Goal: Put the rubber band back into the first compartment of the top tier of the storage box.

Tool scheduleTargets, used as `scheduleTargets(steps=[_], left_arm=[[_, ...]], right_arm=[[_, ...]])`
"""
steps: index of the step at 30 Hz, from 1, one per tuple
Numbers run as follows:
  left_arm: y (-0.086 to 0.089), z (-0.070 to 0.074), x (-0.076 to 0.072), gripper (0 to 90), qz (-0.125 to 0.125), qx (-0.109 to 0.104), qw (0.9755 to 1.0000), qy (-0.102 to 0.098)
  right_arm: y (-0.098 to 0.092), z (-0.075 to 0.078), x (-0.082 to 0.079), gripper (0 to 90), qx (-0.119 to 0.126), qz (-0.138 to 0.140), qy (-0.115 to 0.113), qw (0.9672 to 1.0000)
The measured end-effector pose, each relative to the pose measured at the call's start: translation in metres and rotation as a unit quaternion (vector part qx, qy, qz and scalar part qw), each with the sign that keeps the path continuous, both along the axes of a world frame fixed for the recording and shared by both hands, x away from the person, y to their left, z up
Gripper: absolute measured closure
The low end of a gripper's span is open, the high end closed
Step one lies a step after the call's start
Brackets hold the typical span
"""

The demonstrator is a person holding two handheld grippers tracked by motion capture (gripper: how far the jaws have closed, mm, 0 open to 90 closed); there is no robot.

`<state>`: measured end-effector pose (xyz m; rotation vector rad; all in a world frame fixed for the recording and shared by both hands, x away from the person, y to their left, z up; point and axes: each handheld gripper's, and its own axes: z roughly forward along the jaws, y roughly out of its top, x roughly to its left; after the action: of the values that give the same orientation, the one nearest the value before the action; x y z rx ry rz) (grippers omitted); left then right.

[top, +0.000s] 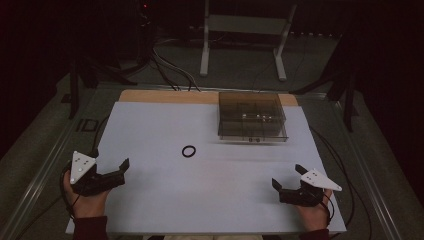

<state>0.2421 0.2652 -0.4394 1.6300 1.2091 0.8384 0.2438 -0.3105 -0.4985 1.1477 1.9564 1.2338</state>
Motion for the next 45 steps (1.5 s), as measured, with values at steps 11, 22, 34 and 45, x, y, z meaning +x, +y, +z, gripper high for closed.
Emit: scheduleTargets(steps=[11,22,34,45], left_arm=[[-0.017,0.008,0.023,0.5,-0.030,0.005,0.9995,0.008],[-0.040,0.012,0.045,0.5,-0.069,0.006,0.9975,0.015],[-0.060,0.013,0.067,0.5,-0.094,0.007,0.9952,0.026],[-0.074,0.013,0.085,0.5,-0.117,0.022,0.9919,0.044]], right_arm=[[0.000,0.000,-0.001,0.0,0.000,-0.001,0.000,1.0000],[0.000,0.001,-0.001,0.0,-0.001,-0.002,0.001,1.0000],[0.000,0.000,-0.001,0.0,-0.001,-0.003,0.002,1.0000],[0.001,0.000,-0.001,0.0,-0.002,-0.004,0.002,1.0000]])
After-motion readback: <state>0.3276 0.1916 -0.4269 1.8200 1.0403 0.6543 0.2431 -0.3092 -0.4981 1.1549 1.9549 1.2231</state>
